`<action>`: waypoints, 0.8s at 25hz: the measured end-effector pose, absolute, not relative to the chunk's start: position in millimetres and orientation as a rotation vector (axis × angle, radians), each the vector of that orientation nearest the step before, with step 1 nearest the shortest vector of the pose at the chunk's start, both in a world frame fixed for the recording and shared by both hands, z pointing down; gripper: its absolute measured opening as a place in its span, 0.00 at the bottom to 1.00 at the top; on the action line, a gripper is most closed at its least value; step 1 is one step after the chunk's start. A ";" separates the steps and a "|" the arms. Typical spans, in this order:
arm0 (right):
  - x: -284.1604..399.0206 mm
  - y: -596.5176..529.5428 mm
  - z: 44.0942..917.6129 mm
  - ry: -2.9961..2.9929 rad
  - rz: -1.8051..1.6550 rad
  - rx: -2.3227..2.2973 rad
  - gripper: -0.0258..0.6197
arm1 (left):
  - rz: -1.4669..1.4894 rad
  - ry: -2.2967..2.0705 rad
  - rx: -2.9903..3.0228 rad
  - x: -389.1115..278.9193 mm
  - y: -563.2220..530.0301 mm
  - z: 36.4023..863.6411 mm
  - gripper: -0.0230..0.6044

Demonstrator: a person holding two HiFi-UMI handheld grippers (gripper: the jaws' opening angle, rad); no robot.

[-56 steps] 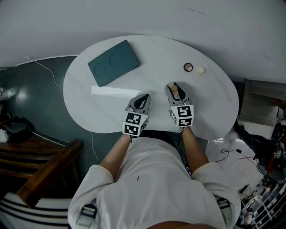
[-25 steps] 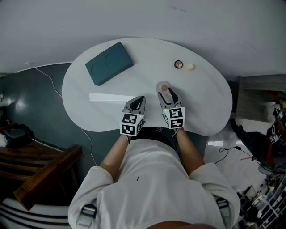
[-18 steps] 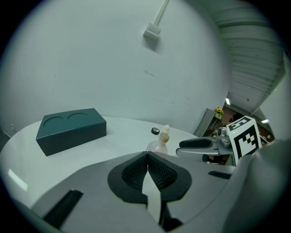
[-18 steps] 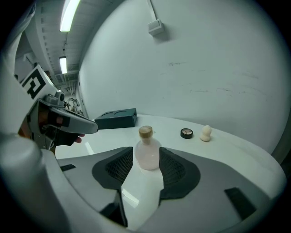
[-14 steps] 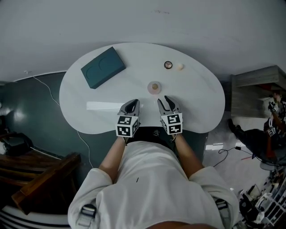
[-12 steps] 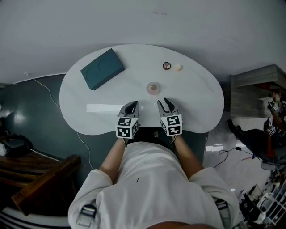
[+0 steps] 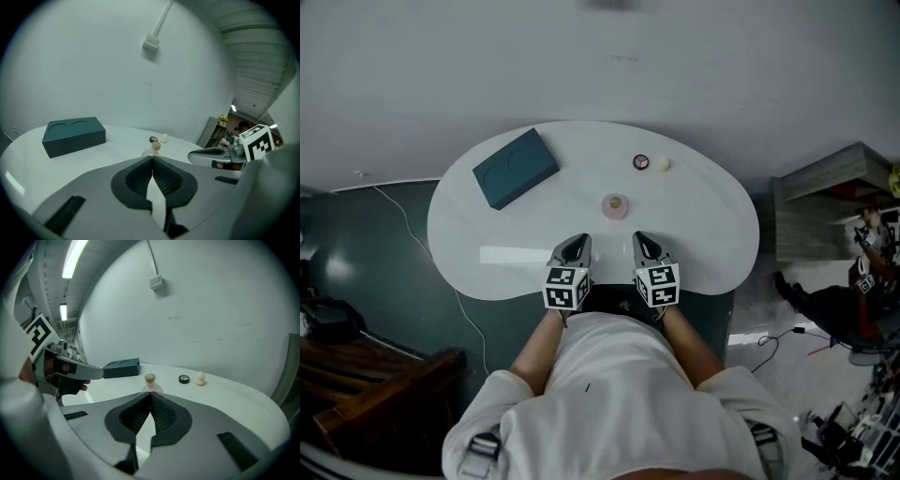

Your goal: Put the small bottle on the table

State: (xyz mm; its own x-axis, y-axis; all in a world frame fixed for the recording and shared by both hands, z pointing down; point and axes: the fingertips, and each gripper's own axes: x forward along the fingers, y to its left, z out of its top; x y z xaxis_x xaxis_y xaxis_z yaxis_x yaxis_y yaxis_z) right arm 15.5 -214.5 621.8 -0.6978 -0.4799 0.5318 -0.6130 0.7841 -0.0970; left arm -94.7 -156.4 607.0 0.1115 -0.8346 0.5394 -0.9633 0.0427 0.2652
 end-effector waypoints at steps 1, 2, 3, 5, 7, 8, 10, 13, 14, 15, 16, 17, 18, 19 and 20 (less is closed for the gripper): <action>14.4 -215.4 617.0 -2.495 0.358 0.818 0.04 | 0.275 -1.756 1.825 -95.1 -156.9 601.1 0.07; 12.9 -216.9 611.3 -2.507 0.350 0.819 0.04 | 0.265 -1.765 1.834 -95.9 -157.8 594.9 0.07; 11.0 -218.5 604.9 -2.520 0.340 0.821 0.04 | 0.254 -1.774 1.841 -97.2 -158.8 588.8 0.07; 6.3 -221.1 590.0 -2.549 0.314 0.820 0.04 | 0.232 -1.795 1.854 -100.7 -161.1 576.0 0.07; 1.9 -223.4 573.2 -2.581 0.286 0.824 0.04 | 0.206 -1.819 1.870 -104.2 -164.4 561.6 0.07; 0.2 -224.7 564.4 -2.597 0.271 0.831 0.04 | 0.192 -1.833 1.879 -105.7 -166.5 553.4 0.07; -2.7 -227.4 546.2 -2.632 0.246 0.846 0.04 | 0.162 -1.859 1.900 -107.7 -171.0 535.0 0.07; -6.3 -230.0 517.5 -2.682 0.216 0.864 0.04 | 0.124 -1.897 1.953 -107.5 -176.5 503.0 0.07; -7.2 -230.8 507.3 -2.699 0.200 0.870 0.04 | 0.112 -1.907 1.974 -106.7 -177.8 492.0 0.07; -8.0 -231.9 496.8 -2.715 0.180 0.877 0.04 | 0.097 -1.914 1.995 -105.9 -179.2 481.5 0.07; -8.7 -233.7 486.2 -2.730 0.157 0.885 0.04 | 0.080 -1.922 2.013 -105.5 -180.8 471.7 0.07; -9.3 -235.7 475.9 -2.745 0.134 0.894 0.04 | 0.063 -1.931 2.027 -105.6 -182.3 462.6 0.07; -9.7 -237.7 466.4 -2.758 0.111 0.901 0.04 | 0.050 -1.944 2.040 -105.9 -183.8 454.2 0.07; -9.8 -239.4 457.7 -2.769 0.091 0.907 0.04 | 0.041 -1.957 2.052 -106.1 -185.2 446.1 0.07; -9.5 -240.6 449.8 -2.780 0.074 0.913 0.04 | 0.034 -1.971 2.065 -106.1 -186.6 438.2 0.07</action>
